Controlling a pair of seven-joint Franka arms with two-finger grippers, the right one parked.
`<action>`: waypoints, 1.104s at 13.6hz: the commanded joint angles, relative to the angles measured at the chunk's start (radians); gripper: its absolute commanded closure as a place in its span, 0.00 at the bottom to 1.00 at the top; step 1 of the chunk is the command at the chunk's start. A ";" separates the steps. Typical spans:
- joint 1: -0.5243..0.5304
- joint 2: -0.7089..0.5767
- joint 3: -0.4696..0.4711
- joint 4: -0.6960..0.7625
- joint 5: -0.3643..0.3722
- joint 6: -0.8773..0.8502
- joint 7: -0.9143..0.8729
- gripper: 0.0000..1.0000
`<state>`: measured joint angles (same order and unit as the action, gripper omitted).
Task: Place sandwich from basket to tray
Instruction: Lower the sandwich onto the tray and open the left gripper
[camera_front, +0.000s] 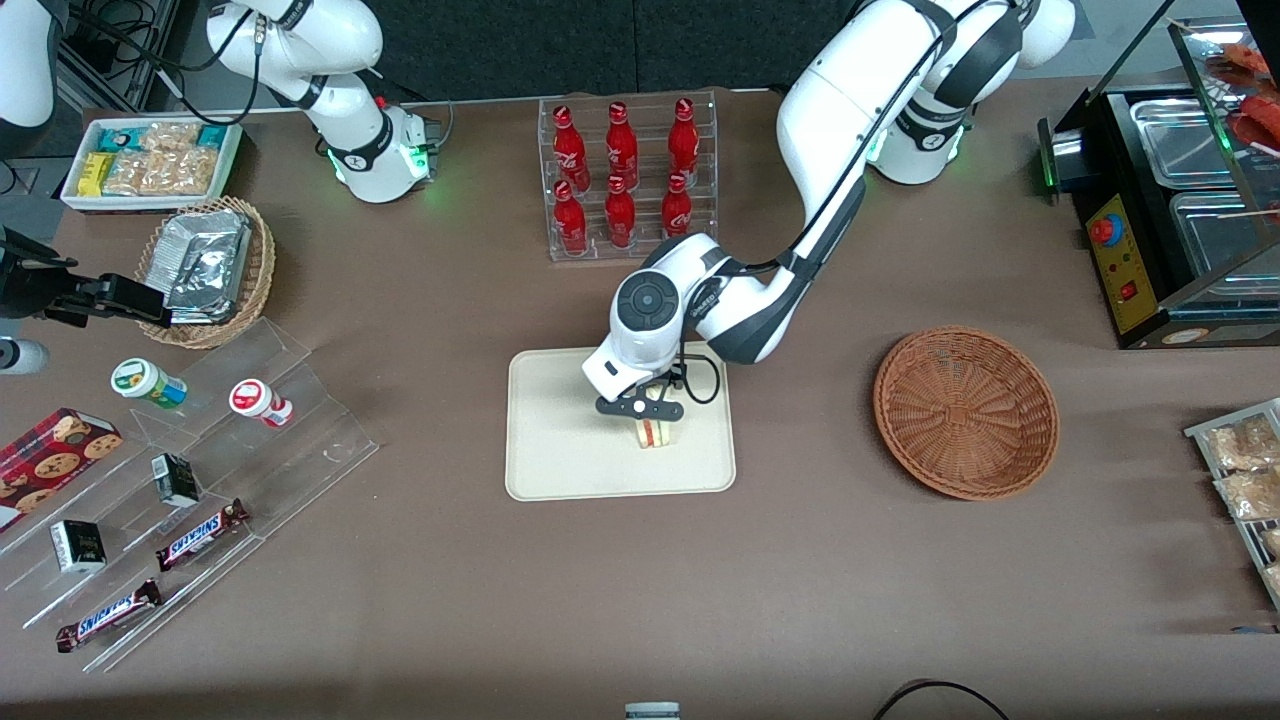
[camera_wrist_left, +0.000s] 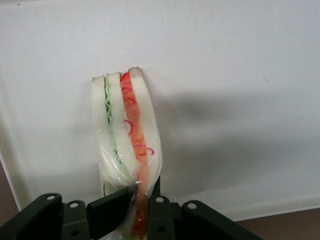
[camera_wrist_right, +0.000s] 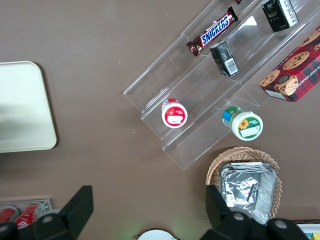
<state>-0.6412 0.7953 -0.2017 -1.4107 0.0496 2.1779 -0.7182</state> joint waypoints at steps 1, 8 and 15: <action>0.000 0.027 0.005 0.050 0.004 -0.020 0.013 0.98; 0.009 0.016 0.005 0.052 0.004 -0.038 0.014 0.11; 0.017 0.010 0.005 0.053 0.001 -0.038 -0.044 0.07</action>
<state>-0.6234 0.7979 -0.1949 -1.3786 0.0490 2.1553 -0.7291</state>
